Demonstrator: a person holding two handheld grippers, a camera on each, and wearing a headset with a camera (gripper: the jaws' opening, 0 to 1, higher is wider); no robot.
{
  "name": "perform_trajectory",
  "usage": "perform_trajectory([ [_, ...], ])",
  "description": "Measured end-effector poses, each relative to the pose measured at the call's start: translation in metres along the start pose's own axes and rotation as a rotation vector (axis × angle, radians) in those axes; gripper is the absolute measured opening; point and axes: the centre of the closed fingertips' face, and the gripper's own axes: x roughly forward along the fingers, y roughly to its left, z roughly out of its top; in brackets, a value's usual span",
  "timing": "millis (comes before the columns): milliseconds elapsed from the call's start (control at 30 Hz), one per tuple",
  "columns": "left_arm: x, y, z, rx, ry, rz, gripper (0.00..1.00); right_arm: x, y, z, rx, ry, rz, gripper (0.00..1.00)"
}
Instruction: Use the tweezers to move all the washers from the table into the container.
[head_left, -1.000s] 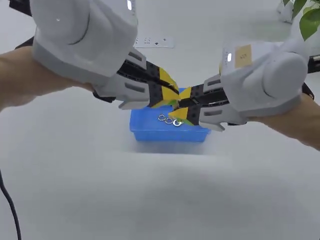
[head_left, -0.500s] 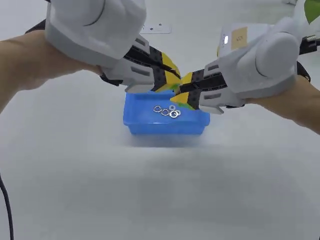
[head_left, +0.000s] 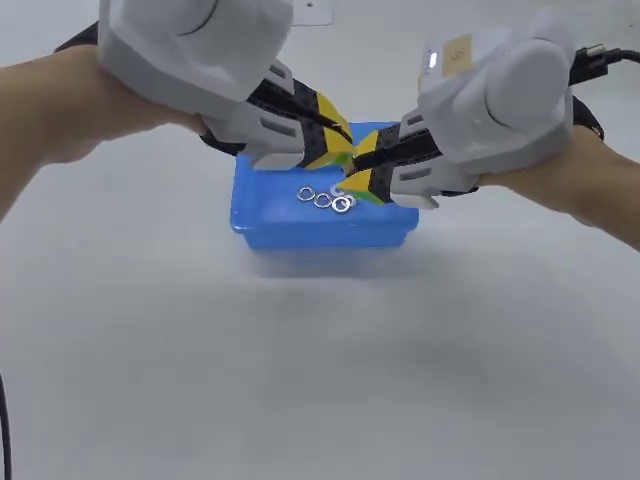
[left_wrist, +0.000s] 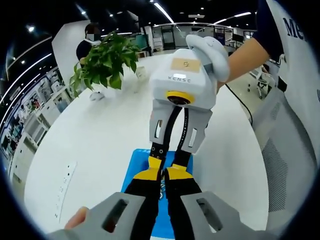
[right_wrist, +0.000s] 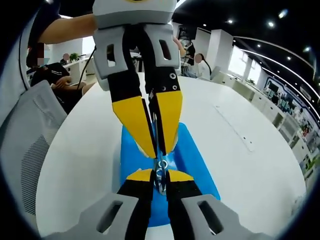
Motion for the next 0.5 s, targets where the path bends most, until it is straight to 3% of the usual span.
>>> perform_trajectory([
  [333,0.008,-0.001,-0.005,-0.023,-0.003,-0.017,0.07,0.004,0.001,-0.011,0.015,0.016,0.005,0.10],
  [400,0.010,-0.001,-0.010,0.010,0.026,-0.006,0.07,0.004,0.003,-0.013,0.013,0.023,0.006,0.10],
  [500,0.010,-0.004,-0.010,0.014,0.027,-0.012,0.07,0.004,0.003,-0.013,0.023,0.019,0.008,0.10],
])
